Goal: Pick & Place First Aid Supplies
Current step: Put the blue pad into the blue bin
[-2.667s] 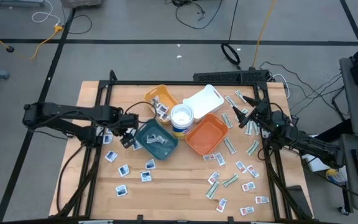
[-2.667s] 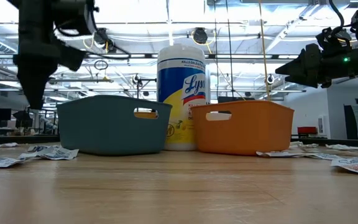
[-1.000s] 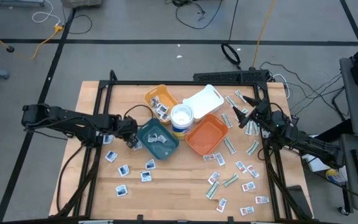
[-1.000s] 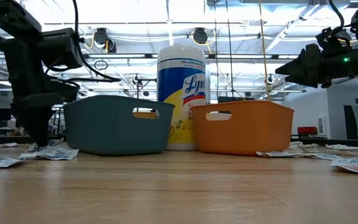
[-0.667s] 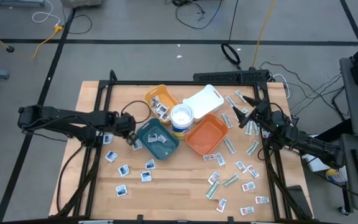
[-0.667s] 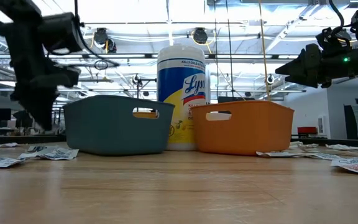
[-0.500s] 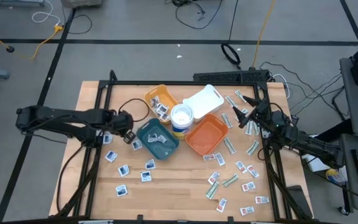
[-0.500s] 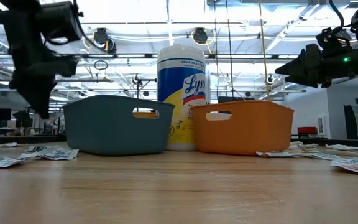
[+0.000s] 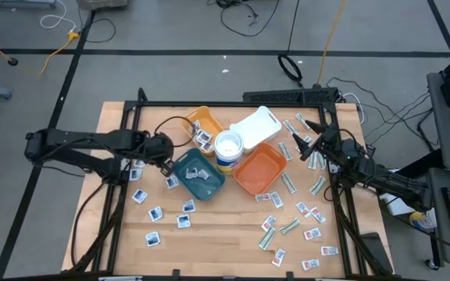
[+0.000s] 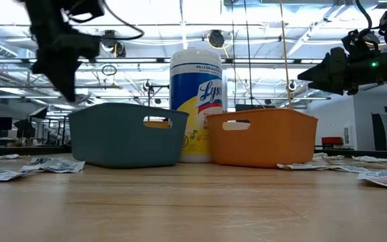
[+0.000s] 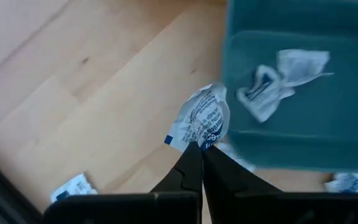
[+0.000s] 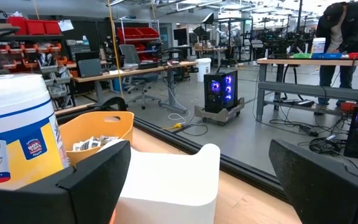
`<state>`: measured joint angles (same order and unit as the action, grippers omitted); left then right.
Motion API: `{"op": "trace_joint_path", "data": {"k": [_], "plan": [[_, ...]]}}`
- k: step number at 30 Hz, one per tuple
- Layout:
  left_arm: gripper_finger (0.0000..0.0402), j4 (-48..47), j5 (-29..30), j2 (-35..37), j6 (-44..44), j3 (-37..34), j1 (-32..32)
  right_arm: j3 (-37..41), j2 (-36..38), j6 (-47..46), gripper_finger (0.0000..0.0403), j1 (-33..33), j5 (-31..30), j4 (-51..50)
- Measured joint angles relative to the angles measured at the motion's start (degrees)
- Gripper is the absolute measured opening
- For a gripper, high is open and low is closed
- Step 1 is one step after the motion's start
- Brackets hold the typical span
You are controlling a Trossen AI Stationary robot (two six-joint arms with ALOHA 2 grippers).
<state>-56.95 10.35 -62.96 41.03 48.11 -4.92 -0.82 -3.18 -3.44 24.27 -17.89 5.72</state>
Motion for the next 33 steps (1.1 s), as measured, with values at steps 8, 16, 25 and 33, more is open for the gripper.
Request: {"op": "trace_joint_path", "data": {"k": [8,16,25,33], "plan": [[0.0001,0.07,0.04,-11.98,0.03,13.04,2.55,0.0,0.0,0.02,0.0377,0.0,0.02,0.0],[0.0,0.46,0.26,-19.87,3.32,22.74,6.0,0.02,0.0,0.02,0.0377,0.0,0.01,0.0],[0.0,0.22,-0.04,-26.77,6.7,22.72,9.8,0.0,0.0,0.02,0.0377,0.01,0.02,0.0],[0.0,0.75,-2.61,-34.85,7.53,22.63,10.38,0.0,0.0,0.0,0.0377,0.01,0.02,0.0]]}}
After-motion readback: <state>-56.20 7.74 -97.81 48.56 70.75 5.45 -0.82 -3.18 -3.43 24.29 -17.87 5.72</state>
